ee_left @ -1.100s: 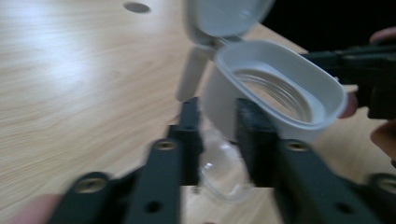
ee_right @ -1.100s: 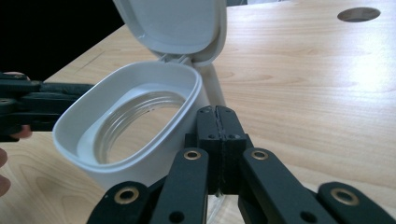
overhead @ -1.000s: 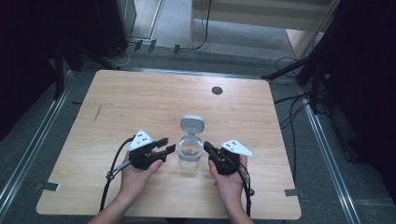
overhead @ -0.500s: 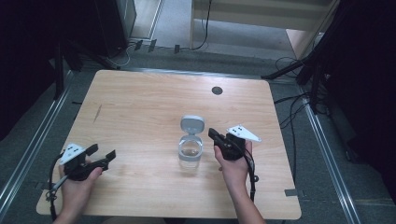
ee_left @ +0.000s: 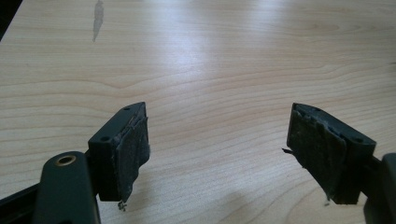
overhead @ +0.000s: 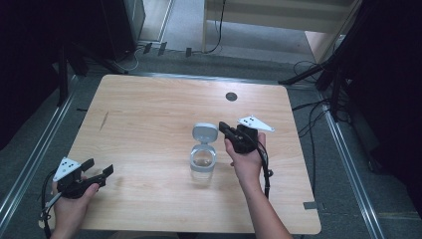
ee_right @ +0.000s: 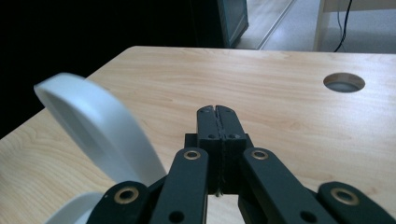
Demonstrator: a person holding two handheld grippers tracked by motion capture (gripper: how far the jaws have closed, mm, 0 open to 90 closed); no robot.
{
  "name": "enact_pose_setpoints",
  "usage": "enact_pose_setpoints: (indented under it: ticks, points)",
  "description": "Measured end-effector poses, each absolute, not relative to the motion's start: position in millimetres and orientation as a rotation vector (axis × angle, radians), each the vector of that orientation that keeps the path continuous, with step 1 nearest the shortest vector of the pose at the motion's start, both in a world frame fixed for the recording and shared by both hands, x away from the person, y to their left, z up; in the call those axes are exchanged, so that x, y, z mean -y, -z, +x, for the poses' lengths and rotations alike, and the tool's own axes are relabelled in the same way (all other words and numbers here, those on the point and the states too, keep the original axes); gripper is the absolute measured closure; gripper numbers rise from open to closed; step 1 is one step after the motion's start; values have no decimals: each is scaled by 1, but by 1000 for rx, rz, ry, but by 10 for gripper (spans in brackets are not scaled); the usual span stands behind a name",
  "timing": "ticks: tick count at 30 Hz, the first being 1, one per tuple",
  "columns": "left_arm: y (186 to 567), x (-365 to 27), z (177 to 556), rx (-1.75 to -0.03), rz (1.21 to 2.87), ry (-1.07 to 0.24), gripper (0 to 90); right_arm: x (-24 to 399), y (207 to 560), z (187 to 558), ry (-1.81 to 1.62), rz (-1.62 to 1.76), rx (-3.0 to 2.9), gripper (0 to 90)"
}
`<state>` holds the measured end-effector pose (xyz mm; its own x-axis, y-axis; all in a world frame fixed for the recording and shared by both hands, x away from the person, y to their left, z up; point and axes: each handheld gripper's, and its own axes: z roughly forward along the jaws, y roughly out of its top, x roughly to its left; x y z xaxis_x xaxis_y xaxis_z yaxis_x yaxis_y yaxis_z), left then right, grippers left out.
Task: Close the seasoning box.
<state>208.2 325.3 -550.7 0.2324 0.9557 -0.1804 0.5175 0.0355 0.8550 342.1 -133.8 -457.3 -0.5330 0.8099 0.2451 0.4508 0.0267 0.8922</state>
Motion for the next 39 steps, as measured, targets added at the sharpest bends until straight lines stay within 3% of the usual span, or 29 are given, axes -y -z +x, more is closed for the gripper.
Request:
enact_pose_setpoints:
  ticks: [19, 25, 30, 31, 34, 35, 39]
  points:
    - [552, -324, 211, -1421, 1617, -614, 224, 138, 441, 303, -1618, 1172, -2024, 888]
    - [552, -324, 211, -1423, 1612, -613, 225, 160, 445, 297, -1662, 1161, -2015, 695]
    - [551, -325, 212, -1432, 1602, -607, 227, 183, 452, 295, -1633, 1193, -1934, 639]
    - [551, -325, 212, -1433, 1603, -608, 227, 194, 456, 293, -1597, 1242, -1900, 519]
    - [551, -325, 212, -1433, 1605, -611, 227, 205, 461, 292, -1549, 1269, -1900, 434]
    - [551, -325, 212, -1434, 1604, -612, 226, 215, 464, 289, -1537, 1281, -1890, 347]
    - [552, -325, 212, -1438, 1602, -618, 225, 230, 469, 283, -1525, 1305, -1860, 293]
